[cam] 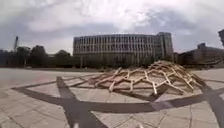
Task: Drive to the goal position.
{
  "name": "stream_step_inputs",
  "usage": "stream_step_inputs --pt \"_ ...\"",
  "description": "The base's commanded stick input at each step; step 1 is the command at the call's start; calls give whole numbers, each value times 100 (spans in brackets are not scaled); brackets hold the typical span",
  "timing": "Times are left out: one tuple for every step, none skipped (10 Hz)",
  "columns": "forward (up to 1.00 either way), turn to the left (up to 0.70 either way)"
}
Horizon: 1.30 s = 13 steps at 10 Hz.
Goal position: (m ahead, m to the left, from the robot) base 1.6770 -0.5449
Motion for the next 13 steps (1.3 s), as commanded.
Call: stream_step_inputs --pt "0 0" --pt "0 0" --pt "0 0" --pt "0 0" --pt "0 0" --pt "0 0" --pt "0 0" --pt "0 1" --pt "0 18" --pt "0 36" --pt "0 53" --pt "0 70" --pt "0 70"
